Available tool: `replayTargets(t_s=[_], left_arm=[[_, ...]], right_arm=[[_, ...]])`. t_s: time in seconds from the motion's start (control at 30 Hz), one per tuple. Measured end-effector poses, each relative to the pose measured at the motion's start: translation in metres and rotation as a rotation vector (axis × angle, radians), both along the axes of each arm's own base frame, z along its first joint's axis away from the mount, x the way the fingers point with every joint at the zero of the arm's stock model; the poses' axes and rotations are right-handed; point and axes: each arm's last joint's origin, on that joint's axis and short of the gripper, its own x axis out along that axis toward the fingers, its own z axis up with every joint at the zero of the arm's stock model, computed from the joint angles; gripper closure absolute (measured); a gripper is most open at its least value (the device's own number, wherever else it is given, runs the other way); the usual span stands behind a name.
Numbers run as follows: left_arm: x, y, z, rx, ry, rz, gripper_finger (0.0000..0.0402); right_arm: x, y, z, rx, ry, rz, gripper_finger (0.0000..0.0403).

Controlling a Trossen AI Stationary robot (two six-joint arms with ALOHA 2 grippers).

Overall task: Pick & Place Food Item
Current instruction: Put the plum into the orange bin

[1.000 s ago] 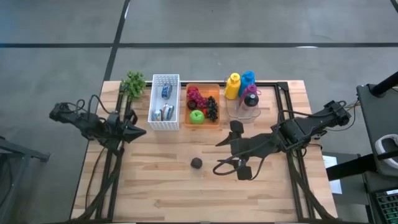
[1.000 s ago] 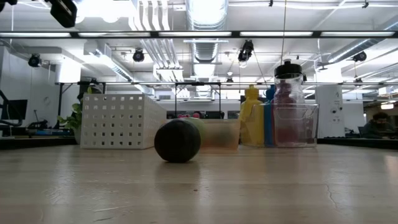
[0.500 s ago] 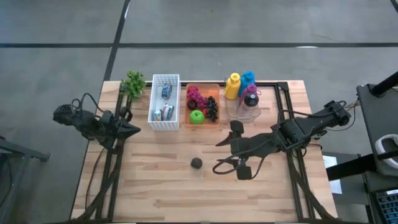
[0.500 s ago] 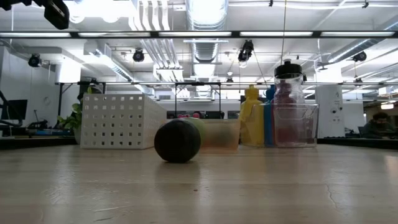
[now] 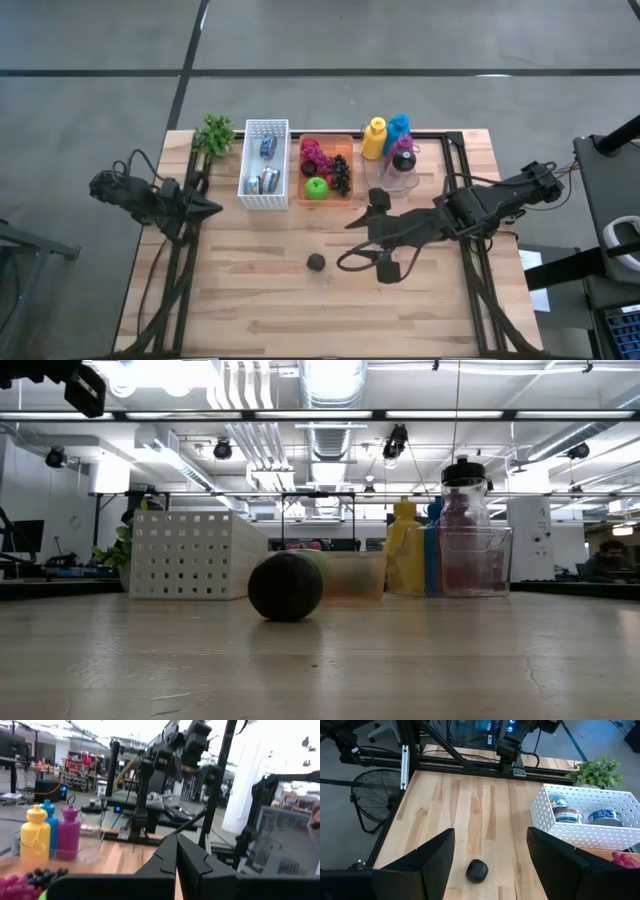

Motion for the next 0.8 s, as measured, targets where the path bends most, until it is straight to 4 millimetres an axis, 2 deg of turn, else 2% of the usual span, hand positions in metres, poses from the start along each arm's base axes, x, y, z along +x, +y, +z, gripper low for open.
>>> replayTargets(t_s=[0.2,0.43,0.8], left_arm=[[0.009,-0.004,-0.019,0.016,0.051,-0.001,0.0396],[0.024,-0.011,-0.047,-0.002,0.013,-0.002,0.0396],[0.036,-0.017,-0.091,0.032,0.088,-0.001,0.0396]], right_arm=[[0.003,-0.002,-0.002,-0.004,0.004,-0.011,0.0157],[0.006,-0.006,-0.003,-0.027,0.005,-0.044,0.0137],[0.007,-0.006,-0.004,-0.038,0.008,-0.037,0.0112]])
